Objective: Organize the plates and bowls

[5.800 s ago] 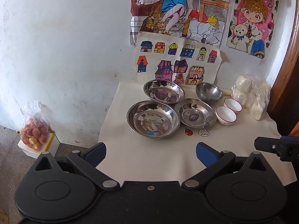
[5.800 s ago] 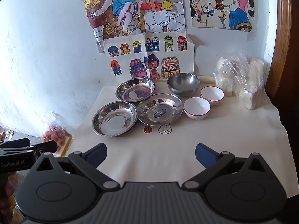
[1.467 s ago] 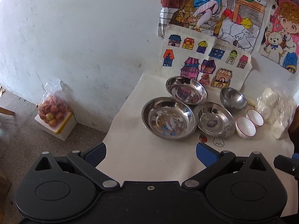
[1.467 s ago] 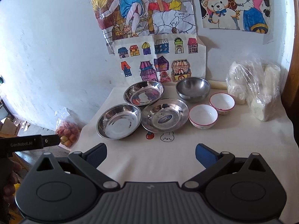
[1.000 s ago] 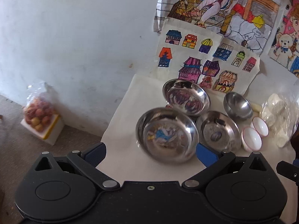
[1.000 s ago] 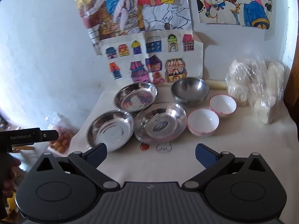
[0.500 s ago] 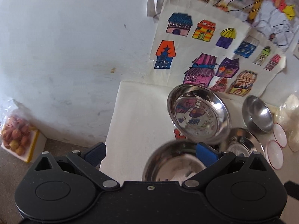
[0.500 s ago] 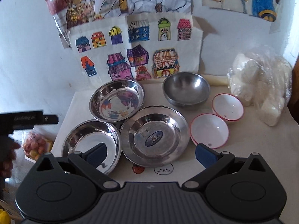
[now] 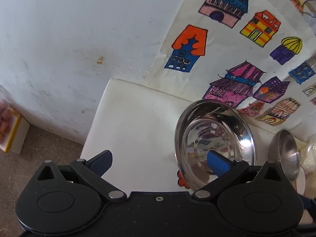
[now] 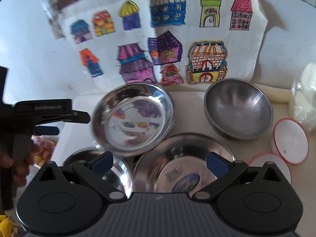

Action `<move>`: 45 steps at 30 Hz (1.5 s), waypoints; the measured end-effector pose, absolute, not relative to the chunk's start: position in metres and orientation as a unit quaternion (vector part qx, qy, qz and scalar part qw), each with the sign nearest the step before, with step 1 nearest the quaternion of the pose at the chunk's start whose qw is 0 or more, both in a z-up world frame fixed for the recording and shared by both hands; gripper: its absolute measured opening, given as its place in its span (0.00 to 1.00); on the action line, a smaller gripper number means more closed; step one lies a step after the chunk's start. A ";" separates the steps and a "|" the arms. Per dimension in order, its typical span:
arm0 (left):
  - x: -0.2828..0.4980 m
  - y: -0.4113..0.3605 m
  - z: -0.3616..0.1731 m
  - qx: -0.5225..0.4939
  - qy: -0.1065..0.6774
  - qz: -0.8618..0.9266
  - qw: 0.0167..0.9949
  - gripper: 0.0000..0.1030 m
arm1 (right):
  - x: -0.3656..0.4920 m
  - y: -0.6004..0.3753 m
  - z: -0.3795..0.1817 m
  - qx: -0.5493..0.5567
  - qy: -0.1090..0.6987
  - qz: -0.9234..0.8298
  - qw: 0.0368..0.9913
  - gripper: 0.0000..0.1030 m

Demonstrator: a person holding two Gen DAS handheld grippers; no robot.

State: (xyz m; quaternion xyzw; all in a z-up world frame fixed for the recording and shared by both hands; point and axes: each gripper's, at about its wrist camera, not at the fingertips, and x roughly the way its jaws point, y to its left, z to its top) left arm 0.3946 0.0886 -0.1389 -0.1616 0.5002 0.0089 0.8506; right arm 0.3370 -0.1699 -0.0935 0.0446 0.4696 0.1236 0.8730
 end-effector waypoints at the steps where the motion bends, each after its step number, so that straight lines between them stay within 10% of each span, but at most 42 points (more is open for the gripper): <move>1: 0.397 0.086 -0.141 -0.159 0.501 0.009 0.851 0.98 | 0.344 -0.169 -0.097 0.045 0.469 0.120 0.874 0.98; 14: 0.418 0.086 -0.154 -0.179 0.514 0.003 0.839 0.73 | 0.396 -0.159 -0.116 0.067 0.483 0.107 0.866 0.79; 22: 0.422 0.084 -0.163 -0.198 0.525 -0.012 0.828 0.38 | 0.412 -0.151 -0.130 0.049 0.497 0.090 0.862 0.63; 45: 0.426 0.081 -0.165 -0.210 0.527 -0.021 0.823 0.07 | 0.421 -0.161 -0.145 0.072 0.516 0.092 0.848 0.15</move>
